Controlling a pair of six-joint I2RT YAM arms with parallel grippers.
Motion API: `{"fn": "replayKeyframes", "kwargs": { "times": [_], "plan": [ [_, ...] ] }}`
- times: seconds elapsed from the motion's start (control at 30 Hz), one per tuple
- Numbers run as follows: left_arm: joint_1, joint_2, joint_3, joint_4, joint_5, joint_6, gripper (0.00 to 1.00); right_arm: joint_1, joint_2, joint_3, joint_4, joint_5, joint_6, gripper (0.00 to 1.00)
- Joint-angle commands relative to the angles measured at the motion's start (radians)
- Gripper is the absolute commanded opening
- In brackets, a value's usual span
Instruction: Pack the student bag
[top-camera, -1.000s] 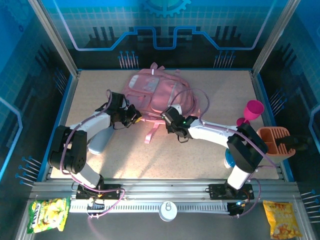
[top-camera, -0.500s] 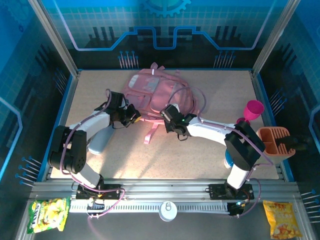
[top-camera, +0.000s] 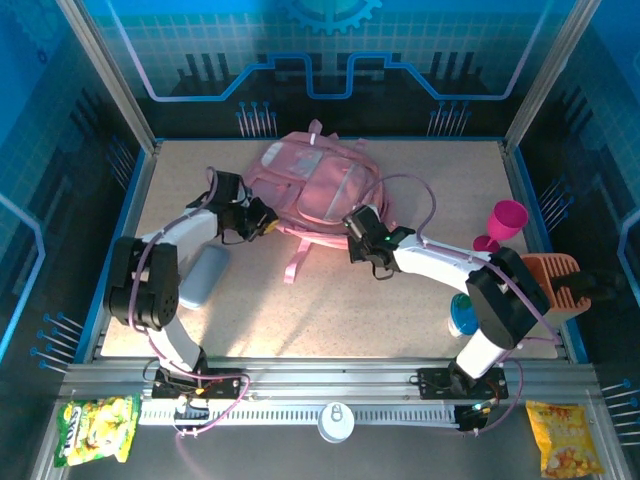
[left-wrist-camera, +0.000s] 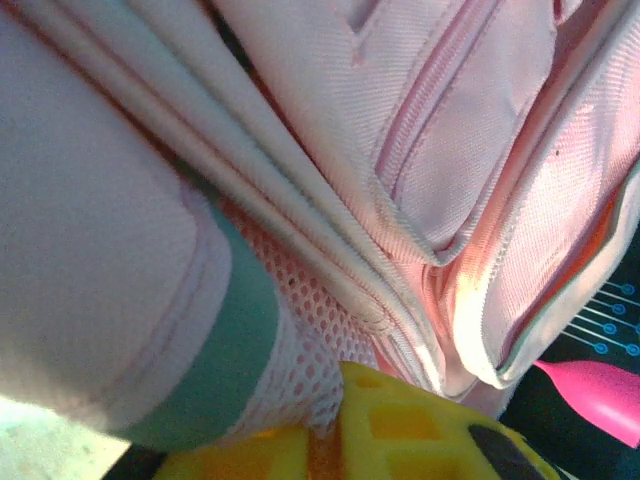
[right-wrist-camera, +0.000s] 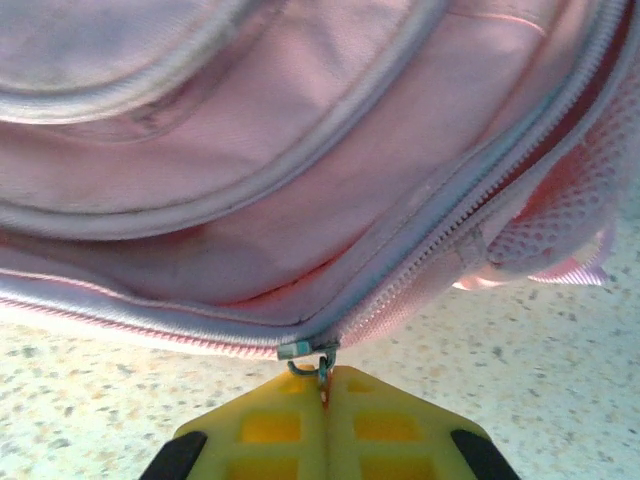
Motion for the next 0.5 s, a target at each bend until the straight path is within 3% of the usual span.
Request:
{"fn": "replayKeyframes", "kwargs": {
  "times": [0.0,0.27,0.47],
  "plan": [
    [0.052,0.010,0.041,0.077,-0.003,0.019,0.23,0.046,0.040,0.065,-0.006,-0.099,-0.052,0.01],
    [0.105,-0.118,-0.116,0.068,-0.030,-0.025,0.52,0.150,0.201,0.241,0.028,-0.236,-0.042,0.00],
    [0.099,-0.225,-0.296,0.180,0.024,-0.179,0.60,0.191,0.286,0.361,0.038,-0.319,-0.031,0.00]
  ]
}}
